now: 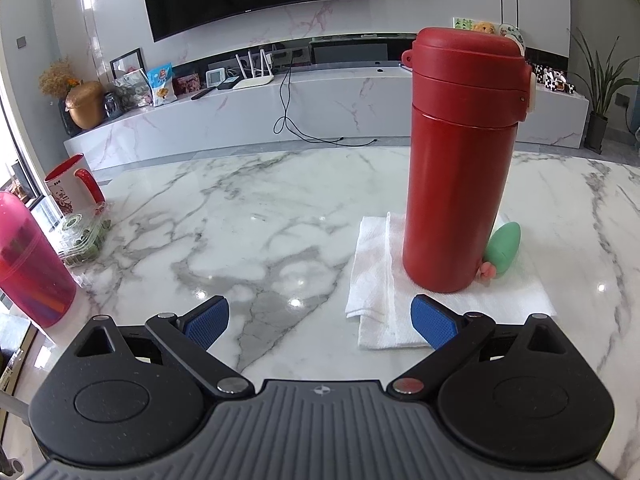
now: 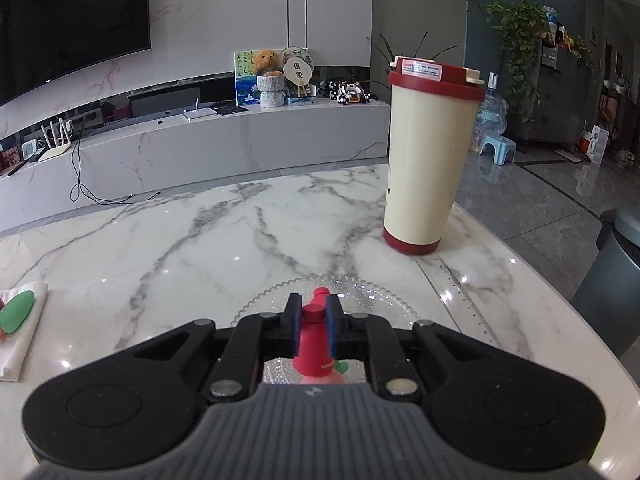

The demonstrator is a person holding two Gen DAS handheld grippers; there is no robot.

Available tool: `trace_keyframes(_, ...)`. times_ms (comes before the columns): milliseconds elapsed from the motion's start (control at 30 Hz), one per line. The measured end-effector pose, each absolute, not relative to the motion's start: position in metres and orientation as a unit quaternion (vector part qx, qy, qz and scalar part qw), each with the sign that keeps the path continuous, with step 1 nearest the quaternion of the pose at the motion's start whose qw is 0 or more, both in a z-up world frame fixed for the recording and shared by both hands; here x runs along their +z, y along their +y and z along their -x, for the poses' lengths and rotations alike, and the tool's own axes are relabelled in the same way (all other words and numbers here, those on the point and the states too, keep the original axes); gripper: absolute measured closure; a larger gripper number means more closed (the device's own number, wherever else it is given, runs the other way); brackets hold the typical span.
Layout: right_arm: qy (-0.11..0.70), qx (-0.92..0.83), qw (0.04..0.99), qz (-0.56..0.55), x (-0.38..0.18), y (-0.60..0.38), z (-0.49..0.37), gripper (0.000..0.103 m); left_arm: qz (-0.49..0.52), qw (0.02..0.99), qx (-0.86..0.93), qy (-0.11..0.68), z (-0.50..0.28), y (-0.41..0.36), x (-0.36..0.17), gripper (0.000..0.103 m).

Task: Clean container
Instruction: 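Carry the red bottle with the right tool over the glass plate, then lower the red bottle onto the glass plate and open the right tool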

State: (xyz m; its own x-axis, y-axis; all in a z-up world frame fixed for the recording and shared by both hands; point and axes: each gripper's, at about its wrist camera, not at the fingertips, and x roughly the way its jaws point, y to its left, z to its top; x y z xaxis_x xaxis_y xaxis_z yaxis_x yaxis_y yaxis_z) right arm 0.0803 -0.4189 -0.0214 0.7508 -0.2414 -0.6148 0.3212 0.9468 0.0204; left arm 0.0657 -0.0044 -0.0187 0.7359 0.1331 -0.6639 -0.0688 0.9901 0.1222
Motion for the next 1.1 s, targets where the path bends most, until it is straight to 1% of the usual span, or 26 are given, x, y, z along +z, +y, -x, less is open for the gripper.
trace_keyframes(400,0.326,-0.147,0.932,-0.057,-0.024,-0.412,-0.082,0.087,-0.044,0.93,0.051,0.361,-0.065,-0.004,-0.019,0.003)
trace_keyframes(700,0.313,-0.146,0.937,-0.048,-0.018,-0.404,-0.081,0.085,-0.042,0.93,0.05,0.361,-0.066,-0.005,-0.018,0.004)
trace_keyframes(767,0.307,-0.137,0.941,-0.043,-0.016,-0.397,-0.081,0.082,-0.042,0.93,0.05,0.361,-0.066,-0.005,-0.018,0.004)
trace_keyframes(800,0.305,-0.131,0.943,-0.041,-0.014,-0.394,-0.081,0.076,-0.042,0.93,0.05,0.361,-0.066,-0.005,-0.018,0.004)
trace_keyframes(833,0.302,-0.125,0.944,-0.04,-0.013,-0.389,-0.081,0.062,-0.042,0.93,0.05,0.361,-0.066,-0.005,-0.018,0.004)
trace_keyframes(867,0.298,-0.118,0.947,-0.04,-0.012,-0.385,-0.081,0.056,-0.042,0.93,0.051,0.361,-0.066,-0.005,-0.018,0.004)
trace_keyframes(900,0.295,-0.11,0.948,-0.04,-0.01,-0.38,-0.081,0.054,-0.041,0.931,0.05,0.36,-0.066,-0.005,-0.018,0.003)
trace_keyframes(1100,0.295,-0.065,0.953,-0.024,-0.009,-0.347,-0.084,0.054,-0.038,0.931,0.048,0.359,-0.065,-0.005,-0.016,0.004)
